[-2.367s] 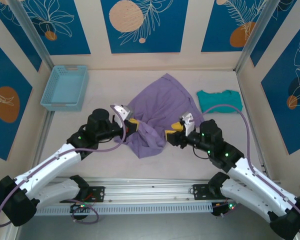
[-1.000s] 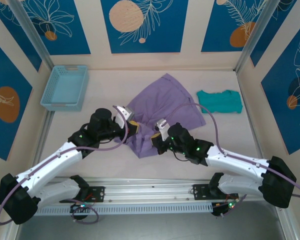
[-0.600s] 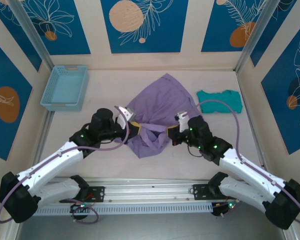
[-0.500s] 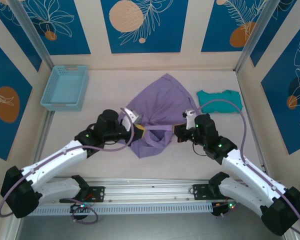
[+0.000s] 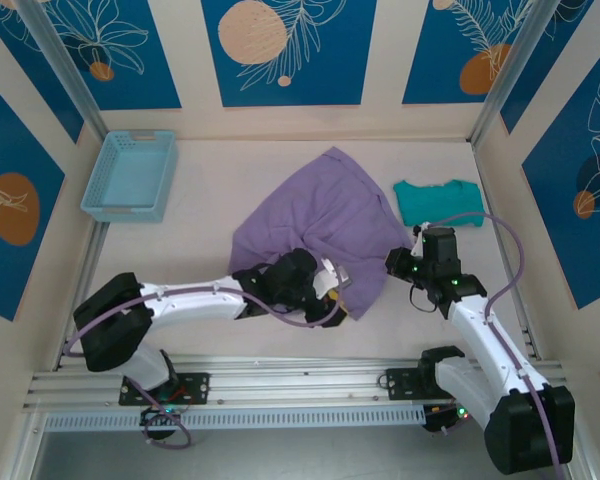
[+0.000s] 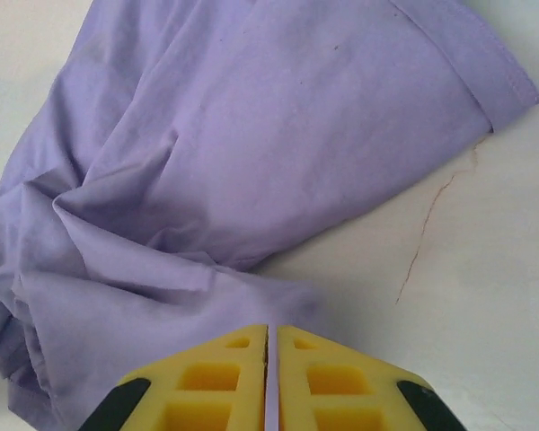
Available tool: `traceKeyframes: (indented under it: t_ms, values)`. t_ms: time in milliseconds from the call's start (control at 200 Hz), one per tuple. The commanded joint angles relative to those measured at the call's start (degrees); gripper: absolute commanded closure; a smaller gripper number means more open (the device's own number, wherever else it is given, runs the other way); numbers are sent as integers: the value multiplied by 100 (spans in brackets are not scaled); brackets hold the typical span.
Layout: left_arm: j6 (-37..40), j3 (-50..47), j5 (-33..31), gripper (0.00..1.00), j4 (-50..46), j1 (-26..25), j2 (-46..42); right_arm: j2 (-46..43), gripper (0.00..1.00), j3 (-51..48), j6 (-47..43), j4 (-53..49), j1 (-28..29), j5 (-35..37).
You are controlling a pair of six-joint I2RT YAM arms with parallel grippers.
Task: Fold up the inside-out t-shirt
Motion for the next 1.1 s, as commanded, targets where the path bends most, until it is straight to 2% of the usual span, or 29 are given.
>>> traceKeyframes:
  t_ms: [0,60,100,245,350,470,610,710,930,1005,1095]
  values:
    - [81,124,-664,42,-642,343,-649,-352,56,59,-441,553,351,371]
    - [-232,-165,-1050,39,-835,887,-1097,-70,51,180,-770,918,808,488]
    - [-543,-407,-1142,38,-890,1505,-1384,295,49,317,-985,1153,1120,409]
    - [-1652,-1151,-1350,34,-1142,3443,-2019,2260,44,1484,-1501,1348,2180,397]
    - [-1864,-1425,-1207,33,-1065,4125,-1923,3592,37,2518,-1715,1170,2592,445]
    - [-1871,-1488,-1204,31,-1060,4380,-1516,4929,31,3845,-1856,569,2749,541]
    - [-1817,-1562,-1172,31,-978,4432,-1075,6217,29,5194,-1923,-230,2798,965]
    - [-1828,-1653,-938,33,-746,4425,-792,6816,28,5916,-1941,-630,2757,1272]
    - [-1976,-1743,-324,44,-102,4400,-129,7850,27,7228,-1829,-1268,2665,1116]
    - [-2006,-1771,-195,51,84,4397,38,8145,31,7645,-1847,-1482,2638,1014]
    - [-2035,-1782,-75,63,243,4398,156,8409,49,8050,-1870,-1713,2573,883]
